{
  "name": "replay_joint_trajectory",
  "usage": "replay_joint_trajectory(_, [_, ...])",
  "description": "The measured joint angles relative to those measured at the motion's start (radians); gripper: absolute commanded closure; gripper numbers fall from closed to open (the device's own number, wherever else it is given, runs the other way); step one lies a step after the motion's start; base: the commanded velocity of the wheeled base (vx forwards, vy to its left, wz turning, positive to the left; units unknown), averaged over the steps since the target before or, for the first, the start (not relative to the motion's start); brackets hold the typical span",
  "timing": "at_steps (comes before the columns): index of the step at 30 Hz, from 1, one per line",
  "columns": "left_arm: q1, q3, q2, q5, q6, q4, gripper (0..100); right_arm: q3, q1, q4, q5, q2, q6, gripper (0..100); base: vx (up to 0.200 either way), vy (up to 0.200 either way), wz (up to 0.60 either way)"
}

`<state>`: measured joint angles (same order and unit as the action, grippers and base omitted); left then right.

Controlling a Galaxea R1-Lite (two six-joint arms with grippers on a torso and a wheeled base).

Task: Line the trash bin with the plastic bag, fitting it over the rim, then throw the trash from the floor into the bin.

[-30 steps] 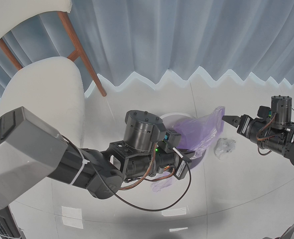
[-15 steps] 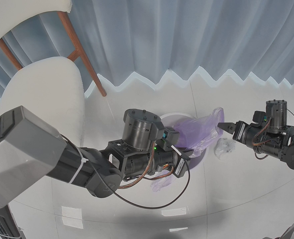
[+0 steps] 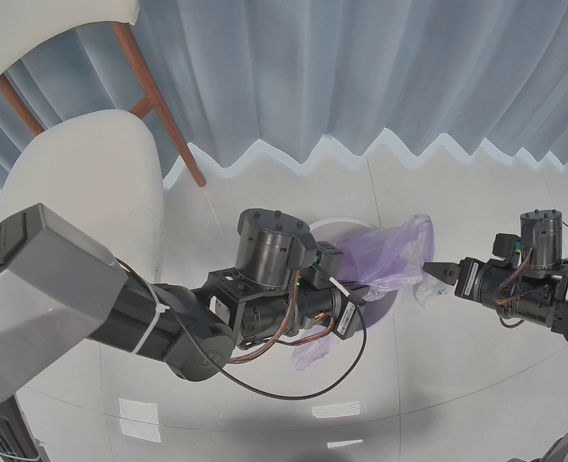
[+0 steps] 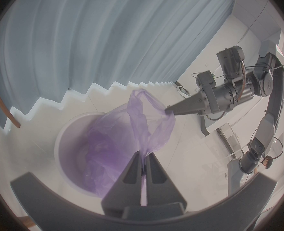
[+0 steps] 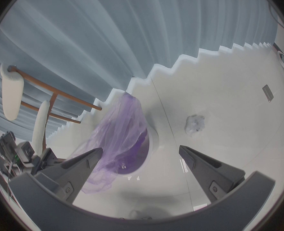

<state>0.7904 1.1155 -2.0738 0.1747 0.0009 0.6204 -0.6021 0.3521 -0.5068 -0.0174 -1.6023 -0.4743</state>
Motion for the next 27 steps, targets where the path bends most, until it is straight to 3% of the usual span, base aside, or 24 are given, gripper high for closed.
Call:
replay_joint_trajectory(9, [0.002,0.0,0.004,-0.001,-0.007,0.002,100,0.049,-0.003,-0.012,0.003,-0.024,0.017,0,0.0,0.0,0.0])
replay_joint_trajectory(27, [0.014,-0.004,0.013,-0.001,-0.009,0.004,100,-0.135,-0.004,0.024,-0.001,-0.114,0.008,0,0.0,0.0,0.0])
